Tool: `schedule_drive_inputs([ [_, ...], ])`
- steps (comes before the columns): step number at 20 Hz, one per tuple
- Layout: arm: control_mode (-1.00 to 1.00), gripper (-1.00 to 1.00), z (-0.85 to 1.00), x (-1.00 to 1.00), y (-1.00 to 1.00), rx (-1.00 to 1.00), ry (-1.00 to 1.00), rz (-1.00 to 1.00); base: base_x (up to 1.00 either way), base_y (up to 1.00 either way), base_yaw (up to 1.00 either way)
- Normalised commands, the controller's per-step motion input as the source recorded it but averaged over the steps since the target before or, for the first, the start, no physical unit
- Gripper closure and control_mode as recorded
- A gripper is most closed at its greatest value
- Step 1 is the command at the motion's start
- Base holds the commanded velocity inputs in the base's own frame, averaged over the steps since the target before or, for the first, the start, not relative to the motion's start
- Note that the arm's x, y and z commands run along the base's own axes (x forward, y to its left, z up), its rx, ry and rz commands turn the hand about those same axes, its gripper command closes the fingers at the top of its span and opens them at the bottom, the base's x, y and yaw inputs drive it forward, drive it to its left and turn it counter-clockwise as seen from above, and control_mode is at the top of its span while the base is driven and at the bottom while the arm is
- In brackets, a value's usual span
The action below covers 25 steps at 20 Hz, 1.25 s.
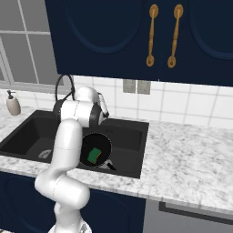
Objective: Pick the pan and sponge and place them into the sink. Then turn on the water.
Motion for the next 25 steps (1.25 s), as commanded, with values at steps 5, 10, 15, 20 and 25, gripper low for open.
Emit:
schedule_drive_inputs([
  [5, -1.00, -1.00, -0.16, 0.00, -1.00, 0.13, -0.03, 0.00, 0.00, 0.00, 0.00],
  [10, -1.00, -1.00, -0.28, 0.00, -1.00, 0.10, -0.02, 0.00, 0.00, 0.00, 0.00],
  [15, -1.00, -1.00, -0.37, 0.00, -0.99, 0.04, -0.04, 0.00, 0.00, 0.00, 0.00],
  [20, -1.00, -1.00, -0.36, 0.00, -0.84, 0.00, -0.03, 0.00, 0.00, 0.00, 0.00],
  [25, -1.00, -1.00, -0.26, 0.00, -0.53, 0.00, -0.01, -0.03, 0.00, 0.00, 0.00],
])
